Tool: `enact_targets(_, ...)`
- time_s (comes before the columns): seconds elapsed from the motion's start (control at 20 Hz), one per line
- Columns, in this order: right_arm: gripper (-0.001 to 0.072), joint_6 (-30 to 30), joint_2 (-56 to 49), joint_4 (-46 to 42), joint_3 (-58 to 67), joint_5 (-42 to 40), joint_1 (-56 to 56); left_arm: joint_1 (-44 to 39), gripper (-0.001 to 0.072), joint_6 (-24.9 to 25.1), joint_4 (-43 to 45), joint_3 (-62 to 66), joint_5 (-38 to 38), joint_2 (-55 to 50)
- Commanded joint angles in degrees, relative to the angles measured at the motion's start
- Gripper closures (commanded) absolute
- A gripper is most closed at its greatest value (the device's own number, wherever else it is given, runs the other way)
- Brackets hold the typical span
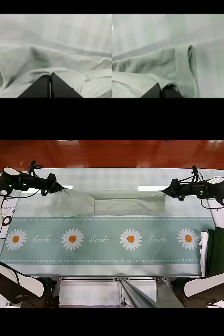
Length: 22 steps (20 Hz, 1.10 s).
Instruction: Fold the shirts.
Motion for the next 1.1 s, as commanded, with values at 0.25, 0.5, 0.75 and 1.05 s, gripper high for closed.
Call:
enact_targets(0.25,0.0298,-0.1,-1.8,0.9,1.4,0.3,1.1,0.2,0.0204,0.2,0.2,4.2,-4.1,-2.3)
enact_targets(0.5,0.0299,1.2,5.5,0.2,4.7,15.2,-10.5,5.5,0.0205,-9.2,14.7,8.5,-9.0,6.1)
enact_targets(0.75,0.03,1.2,12.3,-8.2,-5.0,13.7,-17.8,4.8,0.0206,-9.0,24.5,-10.3,-2.3,24.1)
enact_targets(1.05,0.03,-1.4,5.4,-1.0,-12.8,9.1,-13.7,0.8,0.0206,-5.9,18.4,-38.3,6.8,40.2)
